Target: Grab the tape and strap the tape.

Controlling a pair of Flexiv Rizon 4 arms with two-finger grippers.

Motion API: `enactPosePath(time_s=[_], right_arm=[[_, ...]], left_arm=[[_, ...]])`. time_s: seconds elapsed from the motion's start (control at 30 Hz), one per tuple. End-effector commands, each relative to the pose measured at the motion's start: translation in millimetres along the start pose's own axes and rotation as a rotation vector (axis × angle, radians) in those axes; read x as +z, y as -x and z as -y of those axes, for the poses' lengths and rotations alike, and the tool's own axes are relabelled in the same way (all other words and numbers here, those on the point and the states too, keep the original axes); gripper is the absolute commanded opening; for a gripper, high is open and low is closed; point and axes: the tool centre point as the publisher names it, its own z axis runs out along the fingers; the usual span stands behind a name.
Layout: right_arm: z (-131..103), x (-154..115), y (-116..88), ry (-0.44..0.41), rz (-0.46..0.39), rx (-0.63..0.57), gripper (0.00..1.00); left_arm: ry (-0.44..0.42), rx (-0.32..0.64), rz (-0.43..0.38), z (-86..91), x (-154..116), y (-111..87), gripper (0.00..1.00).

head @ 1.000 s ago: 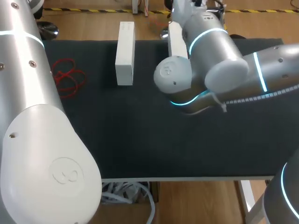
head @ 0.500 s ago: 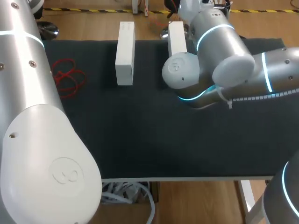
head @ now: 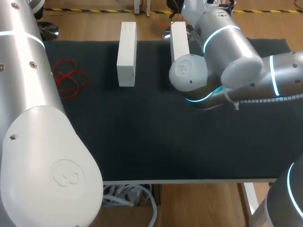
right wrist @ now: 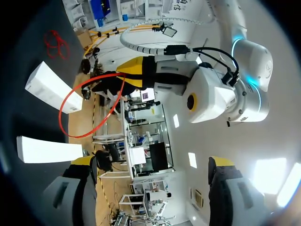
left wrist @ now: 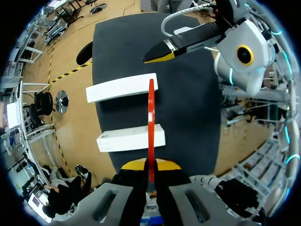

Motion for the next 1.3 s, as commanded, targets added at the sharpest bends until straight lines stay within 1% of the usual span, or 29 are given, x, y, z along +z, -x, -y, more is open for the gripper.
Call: enactPosePath(time_s=[0.03,0.1,0.17,0.3,0.37,0.43,0.53,0.57,0.67,0.8,0.9,0.97,1.03,1.13,1.3], right_arm=[[0,0,2,0.001,-0.007,-0.002,1.00],[0,0,2,0.001,-0.007,-0.002,1.00],[0,0,2,0.001,-0.007,-0.002,1.00],[0,0,2,0.001,-0.007,-0.002,1.00],[0,0,2,0.001,-0.007,-0.002,1.00],[0,0,2,0.001,-0.007,-0.002,1.00],[0,0,2,0.001,-0.007,-0.002,1.00],[0,0,2,0.001,-0.007,-0.002,1.00],[0,0,2,0.001,-0.007,-0.002,1.00],[0,0,2,0.001,-0.007,-0.002,1.00],[0,0,2,0.001,-0.007,-0.002,1.00],[0,0,2,0.001,-0.007,-0.002,1.00],[0,0,2,0.001,-0.007,-0.002,1.00],[0,0,2,0.001,-0.007,-0.002,1.00],[0,0,2,0.001,-0.007,-0.002,1.00]], left_arm=[[0.005,-0.001,-0.008,0.9,-3,2.5,0.00],[0.008,0.000,-0.010,0.3,-2,1.4,0.00],[0.011,-0.010,-0.015,-4.6,0,-0.2,0.00],[0.016,-0.030,-0.008,-19.1,6,-7.2,0.00],[0.031,-0.024,0.004,-26.4,10,-13.6,0.00],[0.057,-0.037,-0.012,-35.6,17,-19.6,0.00],[0.082,-0.083,-0.027,-53.8,27,-28.1,0.00],[0.077,-0.096,-0.023,-60.1,29,-30.6,0.00],[0.069,-0.159,0.029,-80.9,32,-38.4,0.00],[0.072,-0.258,0.056,-113.3,42,-45.2,0.00],[0.081,-0.340,0.038,-140.5,56,-49.3,0.00],[0.101,-0.386,0.030,-154.8,62,-54.9,0.00],[0.119,-0.422,0.013,-165.8,68,-60.0,0.00],[0.114,-0.488,-0.013,-185.4,77,-69.7,0.00],[0.139,-0.551,-0.035,-206.7,85,-80.0,0.00]])
